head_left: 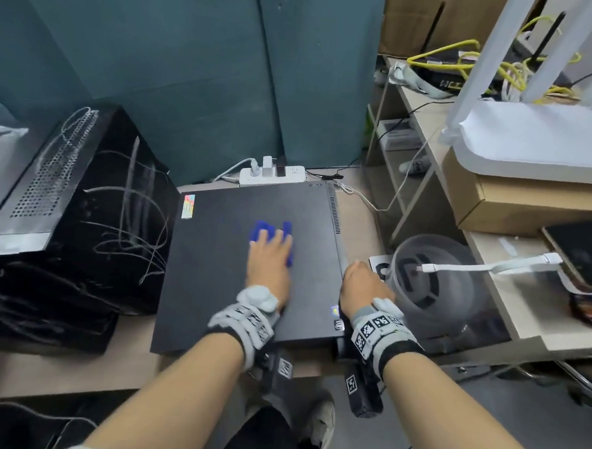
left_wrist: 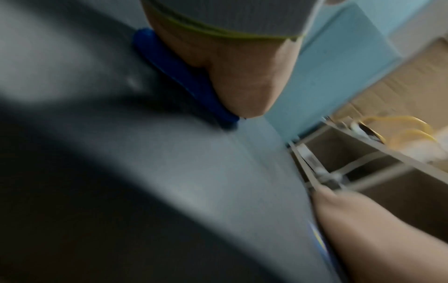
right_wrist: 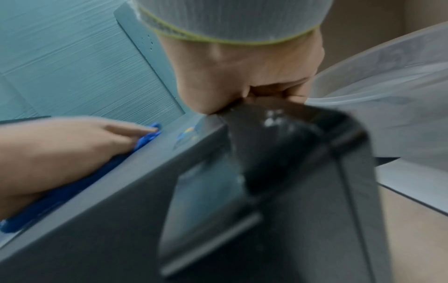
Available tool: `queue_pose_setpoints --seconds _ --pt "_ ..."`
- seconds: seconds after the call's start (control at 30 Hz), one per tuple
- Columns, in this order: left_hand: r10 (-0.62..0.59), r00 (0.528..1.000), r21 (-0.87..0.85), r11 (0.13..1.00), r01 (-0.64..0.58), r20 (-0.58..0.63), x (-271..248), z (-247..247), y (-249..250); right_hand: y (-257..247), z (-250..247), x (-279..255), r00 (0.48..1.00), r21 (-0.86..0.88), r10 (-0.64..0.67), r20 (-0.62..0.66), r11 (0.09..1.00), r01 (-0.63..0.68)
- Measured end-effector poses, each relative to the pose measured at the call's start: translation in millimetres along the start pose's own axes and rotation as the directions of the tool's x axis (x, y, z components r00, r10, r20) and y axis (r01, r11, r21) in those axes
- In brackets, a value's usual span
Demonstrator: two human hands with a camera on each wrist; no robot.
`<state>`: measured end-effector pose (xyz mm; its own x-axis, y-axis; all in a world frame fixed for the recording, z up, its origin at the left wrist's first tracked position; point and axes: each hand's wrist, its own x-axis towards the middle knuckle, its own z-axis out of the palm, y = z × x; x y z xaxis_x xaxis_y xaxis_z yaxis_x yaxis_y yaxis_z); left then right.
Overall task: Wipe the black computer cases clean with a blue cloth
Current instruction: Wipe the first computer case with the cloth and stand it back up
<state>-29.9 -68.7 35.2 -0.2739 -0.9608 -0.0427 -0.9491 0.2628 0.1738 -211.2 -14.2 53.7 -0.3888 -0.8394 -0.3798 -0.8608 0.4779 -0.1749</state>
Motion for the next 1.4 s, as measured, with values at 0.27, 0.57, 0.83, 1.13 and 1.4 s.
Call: queue_pose_setpoints --seconds 0.27,0.57,0.83,1.13,1.4 --pt "0.185 0.982 -0.178 0.968 -0.177 0.03 -42.0 8.8 31.0 -9.4 -2.2 -3.9 1.0 -0.084 0.017 0.023 0.996 -0.015" --pt "-0.253 0.967 -0.162 0.955 0.249 -0.006 -94.6 -15.2 -117.6 -13.5 8.5 -36.1 0.999 -0.101 -0.016 -0.036 0.995 0.013" --pt "-0.473 0.868 -0.169 0.878 0.448 -0.152 -121.0 -17.1 -145.4 -1.7 26.8 -58.8 0.997 -0.084 -0.053 -0.055 0.995 0.048" --pt "-0.296 0.946 -0.115 0.953 0.282 -0.13 -121.2 -3.6 -44.1 -2.1 37.0 -78.7 0.996 0.022 -0.004 -0.087 1.0 0.006" --pt "0.073 0.997 -0.127 0.989 -0.077 -0.037 -123.8 6.7 6.8 -7.3 47.5 -80.8 0.991 0.0 0.042 -0.128 0.999 -0.043"
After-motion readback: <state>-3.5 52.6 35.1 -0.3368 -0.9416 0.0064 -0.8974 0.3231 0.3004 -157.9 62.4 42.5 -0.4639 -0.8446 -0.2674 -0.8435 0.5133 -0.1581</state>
